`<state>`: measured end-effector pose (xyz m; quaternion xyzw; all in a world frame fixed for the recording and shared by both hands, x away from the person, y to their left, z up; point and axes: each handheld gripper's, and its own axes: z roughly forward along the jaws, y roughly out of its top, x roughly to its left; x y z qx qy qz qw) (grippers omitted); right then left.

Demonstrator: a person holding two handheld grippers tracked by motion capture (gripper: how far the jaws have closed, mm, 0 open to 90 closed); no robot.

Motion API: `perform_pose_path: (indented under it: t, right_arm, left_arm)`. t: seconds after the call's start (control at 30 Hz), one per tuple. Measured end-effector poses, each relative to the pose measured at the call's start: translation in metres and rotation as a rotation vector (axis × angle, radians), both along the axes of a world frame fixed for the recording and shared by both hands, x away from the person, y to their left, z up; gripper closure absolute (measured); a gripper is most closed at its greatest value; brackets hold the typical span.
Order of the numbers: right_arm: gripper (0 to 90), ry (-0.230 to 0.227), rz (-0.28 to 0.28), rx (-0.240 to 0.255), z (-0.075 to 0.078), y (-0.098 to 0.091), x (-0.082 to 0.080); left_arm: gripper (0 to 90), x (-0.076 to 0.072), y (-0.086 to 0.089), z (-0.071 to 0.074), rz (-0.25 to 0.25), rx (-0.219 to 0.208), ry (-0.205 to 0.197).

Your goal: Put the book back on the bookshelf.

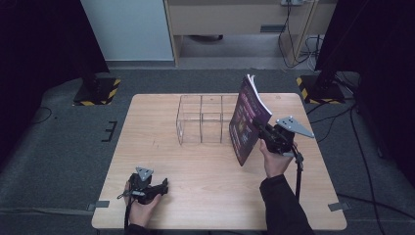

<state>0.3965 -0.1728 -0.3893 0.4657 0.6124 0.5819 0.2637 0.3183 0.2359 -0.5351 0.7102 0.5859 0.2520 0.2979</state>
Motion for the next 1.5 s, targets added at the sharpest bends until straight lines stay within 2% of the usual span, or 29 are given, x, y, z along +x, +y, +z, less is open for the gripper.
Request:
perform_pose_path:
  t: [0.23,0.43,0.7,1.03,1.23,1.5]
  right_arm:
    - [84.3,-0.018,-0.04,-0.011,0.002,0.006,0.019]
    - [84.3,-0.016,-0.074,-0.035,-0.009,0.017,0.033]
    - [84.3,-0.028,-0.097,-0.033,-0.016,0.024,0.04]
    - [84.3,-0.056,-0.145,-0.054,-0.021,0.028,0.04]
    - [83.8,-0.042,-0.148,-0.076,-0.022,0.03,0.037]
    - [82.4,-0.034,-0.146,-0.081,-0.022,0.029,0.036]
  left_arm:
    - [11.4,0.0,0.0,0.0,0.001,0.002,-0.001]
    - [11.4,0.0,0.0,0.0,-0.003,0.002,-0.001]
    - [11.4,0.0,0.0,0.0,-0.005,0.002,-0.001]
    - [11.4,0.0,0.0,0.0,-0.005,0.002,-0.001]
    - [11.4,0.0,0.0,0.0,-0.007,0.002,-0.001]
    - [11.4,0.0,-0.001,0.0,-0.006,0.002,-0.001]
